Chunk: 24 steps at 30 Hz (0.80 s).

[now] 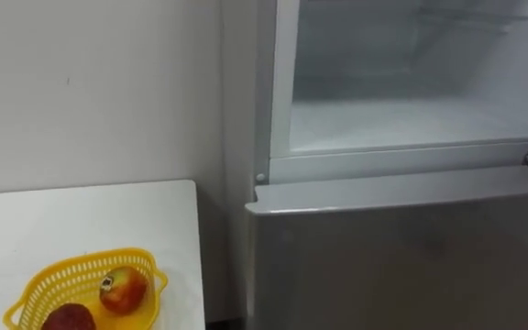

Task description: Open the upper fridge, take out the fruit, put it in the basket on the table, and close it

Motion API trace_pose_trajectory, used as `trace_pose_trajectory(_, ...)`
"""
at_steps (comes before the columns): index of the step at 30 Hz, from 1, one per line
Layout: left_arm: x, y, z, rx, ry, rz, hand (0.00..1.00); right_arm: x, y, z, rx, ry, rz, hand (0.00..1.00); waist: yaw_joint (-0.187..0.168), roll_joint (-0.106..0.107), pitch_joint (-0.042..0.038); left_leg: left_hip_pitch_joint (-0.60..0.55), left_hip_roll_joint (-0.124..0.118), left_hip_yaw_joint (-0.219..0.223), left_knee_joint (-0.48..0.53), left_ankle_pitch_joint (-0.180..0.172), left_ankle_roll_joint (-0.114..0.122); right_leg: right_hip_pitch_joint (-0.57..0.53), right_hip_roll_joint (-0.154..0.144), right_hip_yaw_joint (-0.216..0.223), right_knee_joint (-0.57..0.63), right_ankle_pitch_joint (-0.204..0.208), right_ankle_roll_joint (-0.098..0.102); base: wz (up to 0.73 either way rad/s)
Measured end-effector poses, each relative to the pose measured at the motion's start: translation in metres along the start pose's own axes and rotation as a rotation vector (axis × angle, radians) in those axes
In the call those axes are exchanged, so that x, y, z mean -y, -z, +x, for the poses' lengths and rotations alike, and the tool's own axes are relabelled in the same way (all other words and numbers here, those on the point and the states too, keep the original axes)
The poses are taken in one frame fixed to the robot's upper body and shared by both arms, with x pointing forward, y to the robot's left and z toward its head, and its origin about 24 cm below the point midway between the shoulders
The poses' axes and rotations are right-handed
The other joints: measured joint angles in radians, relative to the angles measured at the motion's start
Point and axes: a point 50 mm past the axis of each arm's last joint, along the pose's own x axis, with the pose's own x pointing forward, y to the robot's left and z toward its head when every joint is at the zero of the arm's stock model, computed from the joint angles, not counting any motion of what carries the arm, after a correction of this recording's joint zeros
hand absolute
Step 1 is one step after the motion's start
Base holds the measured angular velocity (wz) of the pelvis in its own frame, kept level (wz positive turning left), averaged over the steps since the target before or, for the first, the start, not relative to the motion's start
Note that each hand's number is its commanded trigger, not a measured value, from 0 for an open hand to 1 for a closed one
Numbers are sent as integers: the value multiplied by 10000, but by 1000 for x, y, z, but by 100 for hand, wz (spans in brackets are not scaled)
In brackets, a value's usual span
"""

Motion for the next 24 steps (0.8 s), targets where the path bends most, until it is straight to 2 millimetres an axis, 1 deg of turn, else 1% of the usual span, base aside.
trace_pose_trajectory(2,0,1,0,-13,1,8,0,-20,-9,-4,316,-792,200,0,20,76,15,-8,3,101,0,0,0,-8,3,82,0,0,0,-10)
trace_pose_trajectory(3,0,0,0,-10,1,7,0,-25,-10,-5,369,-1022,204,0,19,104,10,-9,5,144,0,0,0,-1,4,120,4,0,0,-12)
trace_pose_trajectory(5,-1,-1,0,42,-22,18,0,-45,-16,-10,530,-1875,236,0,5,192,7,-19,2,156,0,0,0,-24,-3,137,21,-2,1,-7)
trace_pose_trajectory(6,-1,-2,0,65,-27,20,0,-50,-17,-12,575,-2096,243,0,3,202,7,-20,3,159,0,0,0,-35,-1,145,21,-4,0,-3)
trace_pose_trajectory(8,0,-2,0,195,-13,-22,0,-72,-24,-23,892,-3158,285,0,-4,217,-2,-19,4,179,1,0,0,-118,3,146,19,-6,-1,-5)
trace_pose_trajectory(11,0,-2,0,289,-40,-100,0,-95,-31,-38,1389,-4318,314,0,-3,131,2,-46,12,184,0,0,0,-110,8,142,-5,-5,-2,1)
trace_pose_trajectory(13,0,-2,0,373,-70,-237,0,-102,-34,-42,1588,-4638,307,0,7,54,20,-81,13,184,0,0,0,-75,9,138,-13,-5,-2,4)
trace_pose_trajectory(15,0,0,0,336,-51,-299,0,-108,-35,-46,1632,-4937,431,0,-1,21,27,-107,9,181,0,0,0,-52,6,132,-14,-4,-3,0)
trace_pose_trajectory(19,1,2,-1,342,-32,-302,0,-121,-36,-56,1712,-5675,749,0,61,63,9,-175,19,182,40,-1,0,-162,5,127,24,11,-17,0)
trace_pose_trajectory(24,2,9,-1,69,36,-159,0,-135,-38,-69,1941,-6798,660,0,110,138,-19,-209,27,183,57,-1,0,-164,7,108,88,15,-22,0)
